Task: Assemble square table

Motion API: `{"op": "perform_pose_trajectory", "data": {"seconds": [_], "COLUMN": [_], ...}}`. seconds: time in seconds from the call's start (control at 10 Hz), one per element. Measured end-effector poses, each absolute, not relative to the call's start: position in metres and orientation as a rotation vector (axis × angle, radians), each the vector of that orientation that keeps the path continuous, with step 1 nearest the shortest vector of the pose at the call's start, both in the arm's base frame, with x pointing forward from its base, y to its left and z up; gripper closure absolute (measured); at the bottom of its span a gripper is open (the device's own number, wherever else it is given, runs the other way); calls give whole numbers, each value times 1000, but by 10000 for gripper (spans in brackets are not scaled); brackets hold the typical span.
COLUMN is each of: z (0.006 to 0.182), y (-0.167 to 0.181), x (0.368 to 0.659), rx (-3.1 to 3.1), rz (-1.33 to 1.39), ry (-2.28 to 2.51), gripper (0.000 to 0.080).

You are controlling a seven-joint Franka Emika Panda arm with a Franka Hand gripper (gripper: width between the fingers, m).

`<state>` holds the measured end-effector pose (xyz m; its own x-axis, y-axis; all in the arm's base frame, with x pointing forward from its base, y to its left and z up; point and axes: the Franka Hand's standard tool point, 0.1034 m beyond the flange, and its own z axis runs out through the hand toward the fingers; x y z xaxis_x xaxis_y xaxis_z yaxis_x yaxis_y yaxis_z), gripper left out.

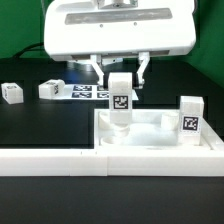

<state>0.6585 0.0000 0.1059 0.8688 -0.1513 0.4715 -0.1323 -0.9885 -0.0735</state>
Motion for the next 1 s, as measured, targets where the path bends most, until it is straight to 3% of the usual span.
{"op": "perform_pose_trajectory", "data": {"seconds": [1.0], "z": [88], "y": [-18], "x": [652], "rx": [-3022], "rz": [-756], "ry": [246], "gripper": [509]}}
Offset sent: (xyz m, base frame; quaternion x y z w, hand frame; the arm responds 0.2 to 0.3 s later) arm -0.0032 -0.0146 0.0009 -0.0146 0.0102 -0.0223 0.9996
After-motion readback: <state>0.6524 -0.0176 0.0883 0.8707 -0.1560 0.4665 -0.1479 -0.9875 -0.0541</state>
